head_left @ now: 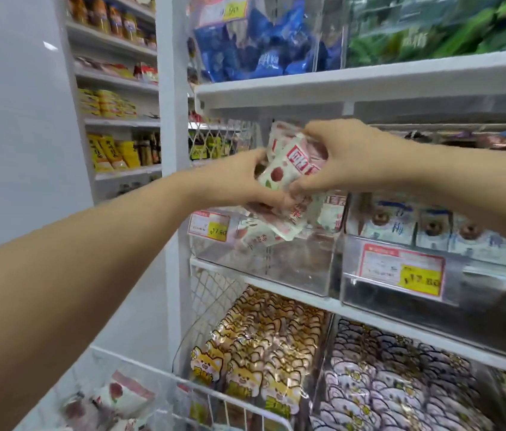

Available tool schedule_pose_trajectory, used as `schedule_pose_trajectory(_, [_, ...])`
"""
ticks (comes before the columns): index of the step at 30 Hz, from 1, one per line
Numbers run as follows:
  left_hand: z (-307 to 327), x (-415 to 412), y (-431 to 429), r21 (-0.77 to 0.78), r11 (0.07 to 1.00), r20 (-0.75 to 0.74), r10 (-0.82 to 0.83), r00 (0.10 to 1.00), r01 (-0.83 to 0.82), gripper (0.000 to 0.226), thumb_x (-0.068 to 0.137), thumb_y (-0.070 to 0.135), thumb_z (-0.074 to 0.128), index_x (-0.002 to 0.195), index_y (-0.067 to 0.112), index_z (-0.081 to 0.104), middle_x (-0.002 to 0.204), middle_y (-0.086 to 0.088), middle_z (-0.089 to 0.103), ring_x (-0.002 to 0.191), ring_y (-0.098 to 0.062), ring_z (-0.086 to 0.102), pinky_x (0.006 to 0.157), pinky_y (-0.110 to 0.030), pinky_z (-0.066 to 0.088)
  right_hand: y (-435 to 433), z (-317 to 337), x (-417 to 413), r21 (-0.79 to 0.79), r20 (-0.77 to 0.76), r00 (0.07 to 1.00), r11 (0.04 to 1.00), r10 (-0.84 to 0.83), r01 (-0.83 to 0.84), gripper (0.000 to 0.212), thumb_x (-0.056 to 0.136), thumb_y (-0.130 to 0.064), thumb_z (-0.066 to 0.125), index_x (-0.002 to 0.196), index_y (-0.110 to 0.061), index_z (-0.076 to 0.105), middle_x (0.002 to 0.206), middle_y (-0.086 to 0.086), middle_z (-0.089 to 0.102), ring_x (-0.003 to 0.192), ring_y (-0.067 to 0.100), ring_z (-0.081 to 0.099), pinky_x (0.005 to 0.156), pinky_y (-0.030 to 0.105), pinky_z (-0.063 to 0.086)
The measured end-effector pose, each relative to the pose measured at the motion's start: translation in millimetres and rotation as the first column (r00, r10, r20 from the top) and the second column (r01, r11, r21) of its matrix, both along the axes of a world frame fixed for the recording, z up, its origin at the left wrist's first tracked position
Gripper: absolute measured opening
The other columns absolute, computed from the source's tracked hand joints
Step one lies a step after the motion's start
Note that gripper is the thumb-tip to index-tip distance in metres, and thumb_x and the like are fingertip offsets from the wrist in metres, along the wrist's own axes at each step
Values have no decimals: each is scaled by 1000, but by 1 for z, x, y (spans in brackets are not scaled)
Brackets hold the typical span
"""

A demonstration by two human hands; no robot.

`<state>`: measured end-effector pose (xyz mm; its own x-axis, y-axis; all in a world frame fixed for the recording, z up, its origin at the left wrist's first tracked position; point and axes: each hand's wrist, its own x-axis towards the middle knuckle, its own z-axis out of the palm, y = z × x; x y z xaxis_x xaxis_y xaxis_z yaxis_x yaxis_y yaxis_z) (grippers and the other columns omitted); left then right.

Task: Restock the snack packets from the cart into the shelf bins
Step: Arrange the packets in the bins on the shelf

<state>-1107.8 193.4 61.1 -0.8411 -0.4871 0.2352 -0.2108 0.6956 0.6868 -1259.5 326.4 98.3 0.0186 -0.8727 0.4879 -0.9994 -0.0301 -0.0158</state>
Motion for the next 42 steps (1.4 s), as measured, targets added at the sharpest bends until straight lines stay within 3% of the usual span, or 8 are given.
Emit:
schedule_pose_trajectory(9, [-2,-42,-61,192,978,338,-139,931,76,76,64,54,87,128,24,61,127,2,70,124,-19,62,114,-46,41,-60,12,-43,465,386,910,884,-151,-50,33,83,-29,77,109,-10,69,95,1,78,84,15,75,75,27,60])
schedule_pose_trajectory(13, [-12,-62,-67,119,990,489,-121,864,71,64,69,54,77,124,25,60,121,6,70,119,-14,63,110,-41,45,-79,5,-52,608,289,935,794,-206,-13,33,81,-24,79,107,-8,67,87,0,79,75,14,76,60,20,57])
schedule_pose_trajectory(19, [-42,-85,-85,-96,990,561,-30,827,101,94,53,82,78,122,20,65,118,1,71,113,-23,65,102,-48,51,-101,-12,-60,683,105,969,724,-226,95,41,75,-24,86,108,-13,63,82,-3,78,68,12,75,53,20,55])
schedule_pose_trajectory(25, [-34,-84,-95,-439,887,623,187,760,141,80,77,46,83,142,26,42,131,6,53,88,-14,59,81,-28,50,-108,-14,-66,700,-111,972,677,-208,226,51,70,-37,87,110,-20,61,93,-6,76,81,14,74,73,27,58])
schedule_pose_trajectory(33, [-44,-115,-92,-670,707,682,464,565,228,112,74,70,71,157,24,13,146,-14,28,125,-36,48,102,-43,46,-113,-18,-66,684,-210,958,670,-197,288,49,69,-46,86,104,-22,62,96,-7,72,85,13,67,63,24,47])
schedule_pose_trajectory(37, [-47,-115,-90,-660,689,722,473,505,300,94,85,70,60,156,34,10,151,-14,12,128,-42,43,98,-36,41,-111,-18,-65,687,-232,953,661,-195,302,52,69,-49,85,108,-22,64,93,-9,72,82,9,66,62,21,46])
schedule_pose_trajectory(40, [-46,-109,-95,-642,669,748,438,499,375,44,89,65,56,131,57,42,154,-14,15,133,-39,37,105,-46,42,-110,-17,-64,682,-245,949,661,-197,313,53,71,-49,84,111,-21,63,92,-10,69,81,7,64,63,20,46])
schedule_pose_trajectory(42, [-48,-110,-100,-660,615,745,464,479,431,58,94,51,55,147,46,31,153,-17,12,121,-37,48,97,-46,48,-111,-18,-64,679,-251,948,662,-197,318,56,72,-50,82,115,-21,62,93,-11,67,81,6,62,63,19,44])
